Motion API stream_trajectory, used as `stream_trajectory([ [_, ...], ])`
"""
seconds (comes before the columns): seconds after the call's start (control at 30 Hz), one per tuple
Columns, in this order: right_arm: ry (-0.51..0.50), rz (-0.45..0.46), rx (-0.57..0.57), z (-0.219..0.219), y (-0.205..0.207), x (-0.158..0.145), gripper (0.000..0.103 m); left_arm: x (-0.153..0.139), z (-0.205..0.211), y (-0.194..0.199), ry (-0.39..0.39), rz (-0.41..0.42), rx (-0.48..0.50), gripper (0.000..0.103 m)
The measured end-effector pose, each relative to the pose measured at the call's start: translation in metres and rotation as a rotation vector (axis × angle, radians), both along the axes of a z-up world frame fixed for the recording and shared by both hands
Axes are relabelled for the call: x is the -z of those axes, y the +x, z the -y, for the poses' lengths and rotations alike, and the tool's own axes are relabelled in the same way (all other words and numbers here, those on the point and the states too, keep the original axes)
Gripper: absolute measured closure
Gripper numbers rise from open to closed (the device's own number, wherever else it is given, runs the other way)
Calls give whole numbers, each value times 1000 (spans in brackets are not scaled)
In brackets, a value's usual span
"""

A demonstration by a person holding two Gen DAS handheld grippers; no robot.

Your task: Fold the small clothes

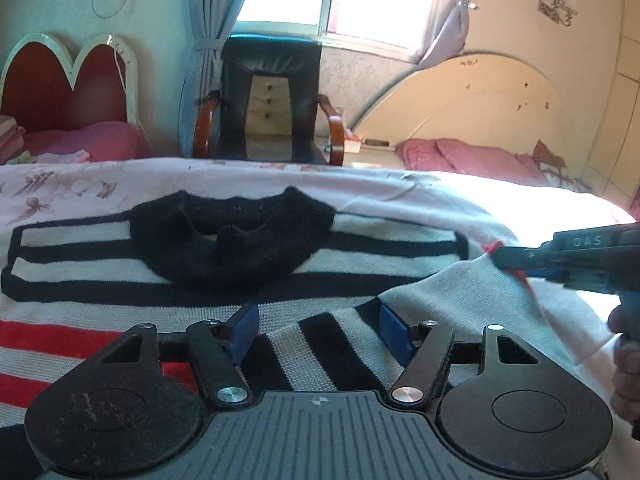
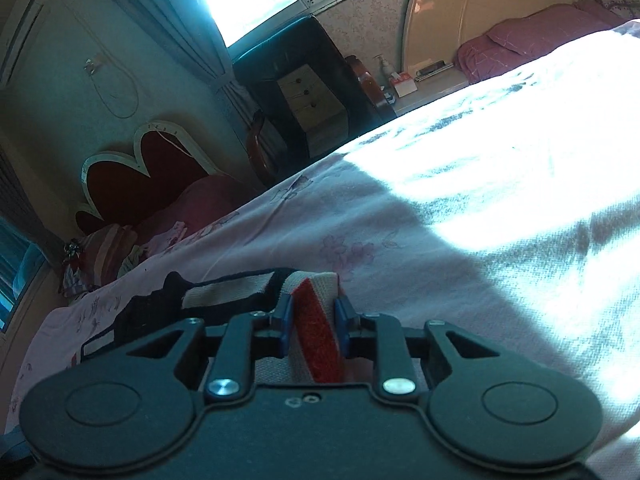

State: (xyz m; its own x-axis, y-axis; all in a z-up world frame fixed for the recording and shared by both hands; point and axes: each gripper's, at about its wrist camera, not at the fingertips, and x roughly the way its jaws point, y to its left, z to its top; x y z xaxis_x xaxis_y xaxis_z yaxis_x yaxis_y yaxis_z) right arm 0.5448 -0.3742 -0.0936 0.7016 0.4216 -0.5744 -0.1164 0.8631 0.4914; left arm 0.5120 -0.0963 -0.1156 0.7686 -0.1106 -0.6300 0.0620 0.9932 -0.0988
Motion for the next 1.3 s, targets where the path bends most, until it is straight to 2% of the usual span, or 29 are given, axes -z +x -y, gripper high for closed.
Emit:
stream_trajectory([
  [0.03,-60,22,-12,-2,-2,-2,93,3,1,-2,6,8,-7,37],
  [0.13,-151,38,15,-1,-7,-2,96,5,1,-7,45,23,-25,37],
  [0.23,-161,27,19,3,-7,3,97,4,2,-6,49,14,-27,37],
  [0.27,-164,21,19,3,-7,1,95,2,4,-6,63,10,-26,37],
  [0.3,-162,14,19,4,-9,-3,83,-3,6,-8,81,4,-29,37],
  [0.33,-162,21,22,5,-14,-9,80,-9,8,-11,81,12,-30,37],
  [0.4,-171,70,-10,4,-33,-23,86,-17,13,-23,45,40,-6,37],
  [0.47,-176,86,-61,0,-51,-28,92,-20,24,-32,40,43,28,37],
  [0.63,-250,97,-173,-24,-97,-29,96,-11,53,-47,56,12,86,36],
  [0.77,-320,60,-193,-35,-104,-20,98,-4,61,-54,86,11,83,23],
  [0.83,-319,56,-186,-34,-103,-16,99,-4,61,-56,95,12,83,23],
  [0.97,-330,57,-181,-35,-104,-15,99,-11,57,-61,87,-5,80,23],
  [1.03,-336,56,-184,-35,-111,-24,93,-18,48,-72,88,8,73,23],
  [1.13,-353,87,-215,-34,-132,-33,90,-15,22,-88,104,-10,33,23],
  [1.17,-362,87,-227,-34,-137,-33,88,-10,11,-92,107,-29,16,23],
  [1.23,-408,57,-249,-38,-144,-25,87,-8,-12,-103,78,-18,8,23],
  [1.3,-414,58,-232,-38,-149,-22,84,-10,-28,-111,115,-19,-17,23],
])
